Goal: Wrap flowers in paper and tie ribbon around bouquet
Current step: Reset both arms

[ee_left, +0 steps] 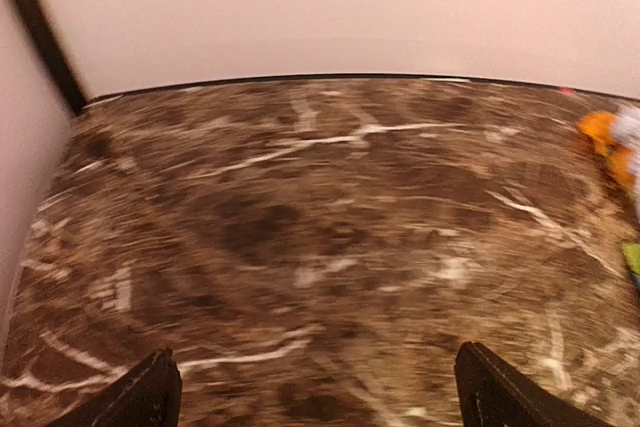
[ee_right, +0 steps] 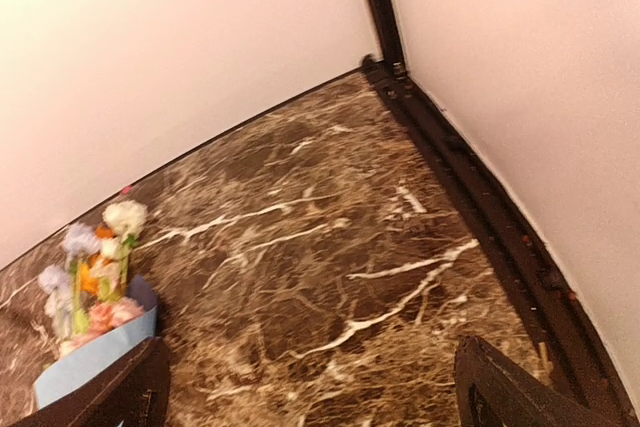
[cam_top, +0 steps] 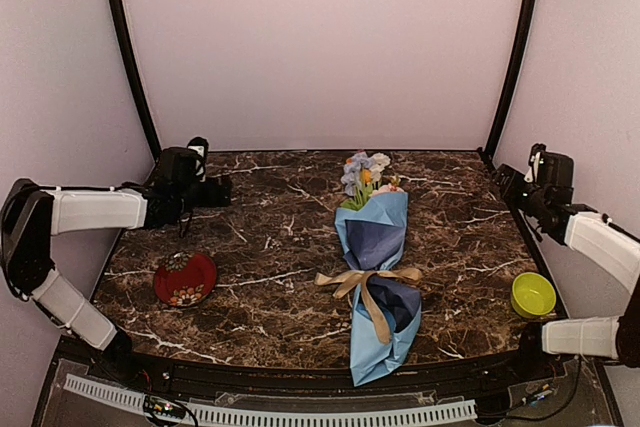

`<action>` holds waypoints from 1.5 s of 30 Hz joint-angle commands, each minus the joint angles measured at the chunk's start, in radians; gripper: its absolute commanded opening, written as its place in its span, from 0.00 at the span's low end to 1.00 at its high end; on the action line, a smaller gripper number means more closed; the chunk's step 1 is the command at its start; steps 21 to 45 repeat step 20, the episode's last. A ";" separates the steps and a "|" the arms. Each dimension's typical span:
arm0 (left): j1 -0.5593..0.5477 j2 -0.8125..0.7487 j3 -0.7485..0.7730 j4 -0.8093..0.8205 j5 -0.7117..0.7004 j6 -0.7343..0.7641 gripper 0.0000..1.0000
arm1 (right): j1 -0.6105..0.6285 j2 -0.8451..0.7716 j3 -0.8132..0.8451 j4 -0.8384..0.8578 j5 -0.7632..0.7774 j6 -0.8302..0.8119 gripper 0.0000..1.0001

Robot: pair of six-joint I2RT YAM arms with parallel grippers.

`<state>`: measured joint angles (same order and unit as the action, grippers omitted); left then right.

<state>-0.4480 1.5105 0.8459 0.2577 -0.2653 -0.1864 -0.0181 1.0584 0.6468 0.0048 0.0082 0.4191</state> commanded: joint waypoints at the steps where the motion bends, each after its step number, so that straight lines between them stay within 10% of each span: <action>1: 0.144 -0.119 -0.077 -0.162 -0.247 -0.081 0.99 | -0.014 0.045 -0.032 0.119 0.228 0.056 1.00; 7: 0.178 -0.233 -0.280 0.094 -0.469 0.042 0.99 | -0.019 0.133 -0.085 0.185 0.227 0.057 1.00; 20: 0.195 -0.179 -0.445 0.376 -0.490 0.116 0.99 | -0.033 0.145 -0.163 0.306 0.183 0.024 1.00; 45: 0.195 -0.179 -0.445 0.376 -0.490 0.116 0.99 | -0.033 0.145 -0.163 0.306 0.183 0.024 1.00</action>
